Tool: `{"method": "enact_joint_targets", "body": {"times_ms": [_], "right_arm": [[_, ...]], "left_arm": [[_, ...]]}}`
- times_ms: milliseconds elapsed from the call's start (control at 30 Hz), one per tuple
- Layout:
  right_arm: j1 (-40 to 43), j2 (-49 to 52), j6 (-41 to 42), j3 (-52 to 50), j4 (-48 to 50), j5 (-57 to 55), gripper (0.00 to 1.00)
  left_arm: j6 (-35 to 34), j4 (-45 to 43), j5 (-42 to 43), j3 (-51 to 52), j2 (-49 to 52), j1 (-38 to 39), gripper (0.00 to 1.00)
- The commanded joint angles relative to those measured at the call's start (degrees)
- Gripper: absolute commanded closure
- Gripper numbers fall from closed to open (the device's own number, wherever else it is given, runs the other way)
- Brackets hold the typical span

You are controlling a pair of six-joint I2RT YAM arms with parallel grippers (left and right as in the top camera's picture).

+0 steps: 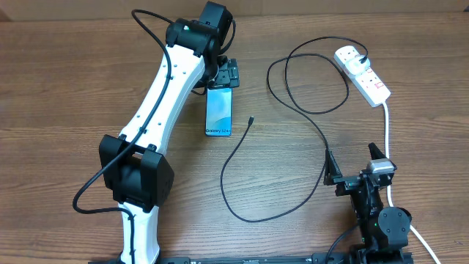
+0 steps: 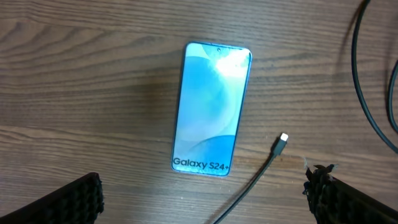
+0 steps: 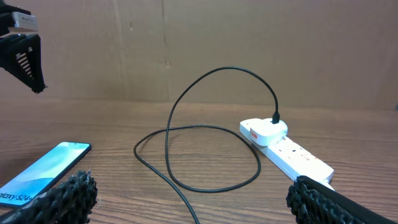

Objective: Plug charger to phone and switch on socket
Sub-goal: 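Raise the left arm and move the left gripper over the phone, then lower the left gripper onto the phone's top edge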

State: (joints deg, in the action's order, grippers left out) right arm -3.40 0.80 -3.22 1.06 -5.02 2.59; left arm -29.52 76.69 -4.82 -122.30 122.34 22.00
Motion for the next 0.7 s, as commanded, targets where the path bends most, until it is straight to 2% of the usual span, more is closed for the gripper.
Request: {"method": "enact_joint_targets", "body": {"times_ms": [0,400,500,667], "right_arm": [[0.15,-0.31,0.17,-0.59,0.37,0.02,0.0],[0.15,-0.31,0.17,-0.59,0.37,0.02,0.0],[0.15,-0.31,0.17,-0.59,0.37,0.02,0.0],[0.15,-0.31,0.17,-0.59,0.37,0.02,0.0]], "left_arm": [[-1.44,-0.48,-1.75,-1.11,1.27,-0.2,0.0],[-1.4,-2.73,0.42,-1.07,8.61,0.15,0.0],[-1.75,-3.06,3.45,-1.07,10.03,0.15,0.0],[5.88,-4.57,7.5,-0.98,12.55,0.28,0.0]]}}
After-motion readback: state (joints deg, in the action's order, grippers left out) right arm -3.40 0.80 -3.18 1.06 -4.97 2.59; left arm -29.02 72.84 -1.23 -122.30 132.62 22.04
